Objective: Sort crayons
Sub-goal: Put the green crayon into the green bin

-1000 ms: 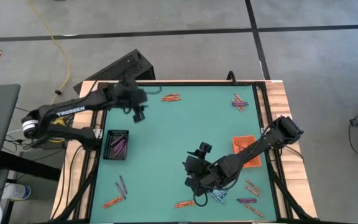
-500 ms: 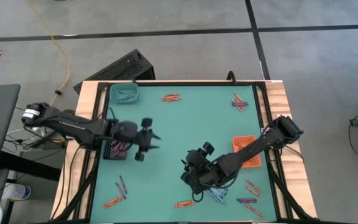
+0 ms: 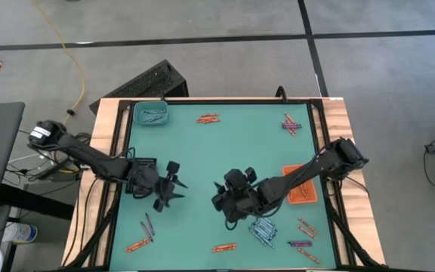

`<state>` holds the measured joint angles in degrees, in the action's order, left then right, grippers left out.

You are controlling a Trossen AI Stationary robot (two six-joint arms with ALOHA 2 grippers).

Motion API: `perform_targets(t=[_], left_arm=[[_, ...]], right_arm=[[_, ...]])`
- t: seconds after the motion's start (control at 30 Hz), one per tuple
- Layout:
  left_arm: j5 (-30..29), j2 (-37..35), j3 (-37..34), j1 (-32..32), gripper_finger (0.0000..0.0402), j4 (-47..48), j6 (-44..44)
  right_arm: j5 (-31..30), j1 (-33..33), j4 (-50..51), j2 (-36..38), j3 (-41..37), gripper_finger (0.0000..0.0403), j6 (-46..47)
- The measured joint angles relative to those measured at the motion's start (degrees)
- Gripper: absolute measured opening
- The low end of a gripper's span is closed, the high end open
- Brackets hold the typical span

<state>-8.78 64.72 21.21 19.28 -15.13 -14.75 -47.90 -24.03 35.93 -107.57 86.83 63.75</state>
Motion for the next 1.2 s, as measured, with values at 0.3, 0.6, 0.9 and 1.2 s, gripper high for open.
perform_targets(t=[0.3,0.6,0.9,1.2], left_arm=[[1.0,0.0,-4.8,4.7,0.0148,-2.9,0.5],[1.0,0.0,-9.3,7.1,0.0148,-6.3,0.5],[1.0,0.0,-11.4,8.5,0.0148,-8.3,0.5],[1.5,0.0,-11.4,8.8,0.0148,-8.9,0.5]], right_arm=[[0.2,3.1,-5.4,0.0,0.0,0.0218,-0.1],[0.3,3.9,-12.7,0.0,0.0,0.0218,-0.1],[0.3,3.9,-15.9,-0.5,0.0,0.0218,-0.2],[3.8,2.9,-15.3,-1.7,-0.1,0.0218,-0.7]])
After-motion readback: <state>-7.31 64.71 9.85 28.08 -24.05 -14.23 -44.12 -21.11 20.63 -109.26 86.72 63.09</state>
